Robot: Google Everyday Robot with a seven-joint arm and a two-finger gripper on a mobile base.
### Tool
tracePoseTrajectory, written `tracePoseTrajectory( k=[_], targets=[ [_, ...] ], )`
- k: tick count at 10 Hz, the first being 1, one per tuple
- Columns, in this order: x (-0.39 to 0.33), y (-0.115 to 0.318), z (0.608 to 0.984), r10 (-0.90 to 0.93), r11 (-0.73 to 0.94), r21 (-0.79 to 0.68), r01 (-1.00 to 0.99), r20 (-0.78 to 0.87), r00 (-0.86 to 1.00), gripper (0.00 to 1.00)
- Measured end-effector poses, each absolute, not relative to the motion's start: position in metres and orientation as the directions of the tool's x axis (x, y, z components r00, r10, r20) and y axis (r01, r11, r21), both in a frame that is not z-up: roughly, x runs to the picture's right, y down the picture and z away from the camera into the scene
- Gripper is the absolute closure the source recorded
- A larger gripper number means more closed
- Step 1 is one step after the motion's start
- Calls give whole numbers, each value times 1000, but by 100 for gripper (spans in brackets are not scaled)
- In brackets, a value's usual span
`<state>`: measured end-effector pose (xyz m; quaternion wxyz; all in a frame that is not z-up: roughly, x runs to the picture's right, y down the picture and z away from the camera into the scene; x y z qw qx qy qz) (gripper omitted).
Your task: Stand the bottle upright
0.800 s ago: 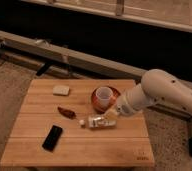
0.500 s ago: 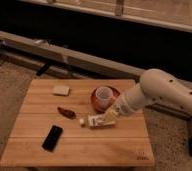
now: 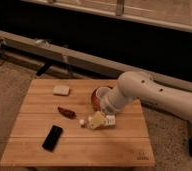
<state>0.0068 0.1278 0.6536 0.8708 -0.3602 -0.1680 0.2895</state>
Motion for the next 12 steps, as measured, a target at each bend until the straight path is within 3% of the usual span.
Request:
tracePoseTrajectory(
  k=[12],
  targets=[
    [-22,162,720,425,704,-668,-242,124,897,20]
  ],
)
